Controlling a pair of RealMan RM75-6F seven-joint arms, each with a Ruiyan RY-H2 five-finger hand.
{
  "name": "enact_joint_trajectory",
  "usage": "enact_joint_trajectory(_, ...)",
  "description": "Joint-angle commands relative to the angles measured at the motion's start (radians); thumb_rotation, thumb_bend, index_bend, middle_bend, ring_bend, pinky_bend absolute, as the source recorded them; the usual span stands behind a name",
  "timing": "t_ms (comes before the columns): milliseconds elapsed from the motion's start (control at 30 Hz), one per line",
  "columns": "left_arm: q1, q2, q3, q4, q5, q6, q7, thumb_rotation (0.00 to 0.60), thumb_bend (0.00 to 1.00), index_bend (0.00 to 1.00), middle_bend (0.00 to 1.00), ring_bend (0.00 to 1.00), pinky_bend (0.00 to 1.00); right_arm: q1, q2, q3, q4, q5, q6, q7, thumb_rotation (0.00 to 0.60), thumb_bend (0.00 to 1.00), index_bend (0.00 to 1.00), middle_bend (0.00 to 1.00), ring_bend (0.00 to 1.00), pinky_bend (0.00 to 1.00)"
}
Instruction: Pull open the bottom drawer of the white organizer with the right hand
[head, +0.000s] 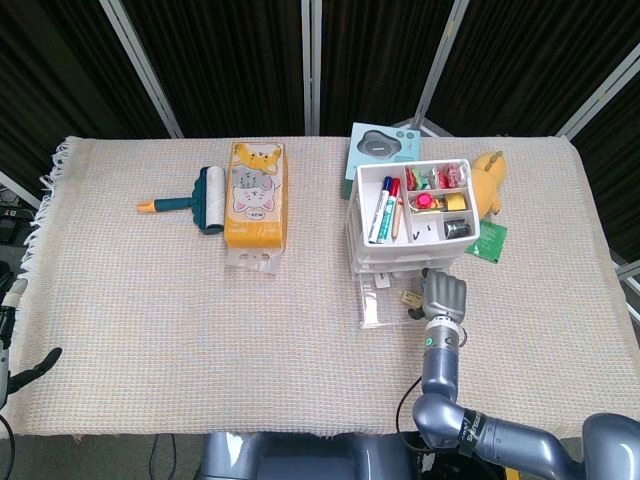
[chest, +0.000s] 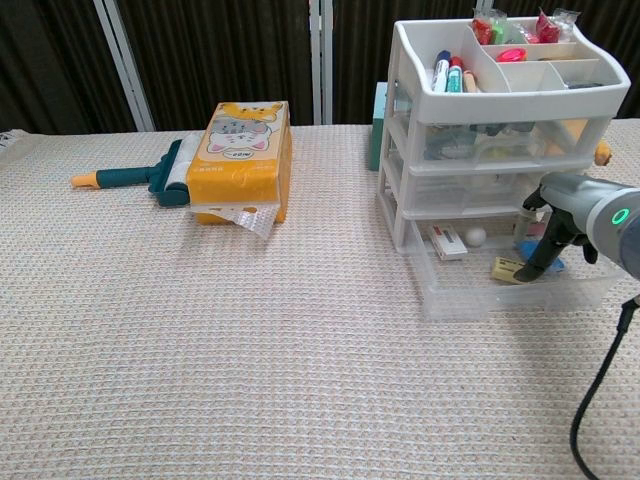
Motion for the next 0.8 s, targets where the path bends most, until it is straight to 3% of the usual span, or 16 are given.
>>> enact_joint_trajectory(33,-0.001,0.0,-0.001,0.001,-0.001,-0.002,-0.001,0.6,0.04,0.0,0.0,0.0,0.0,0.004,-0.003,-0.002,0.018,0.021,-0.019,0.012,0.6,0.09,0.42,1.0,1.0,0.69)
enact_joint_trajectory(800,-0.002,0.001,-0.002,0.0,-0.007,-0.007,-0.005,0.6,0.04,0.0,0.0,0.0,0.0,0.001,-0.012,-0.017,0.099,0.016,-0.09,0.171,0.6,0.09,0.46,1.0,1.0,0.69)
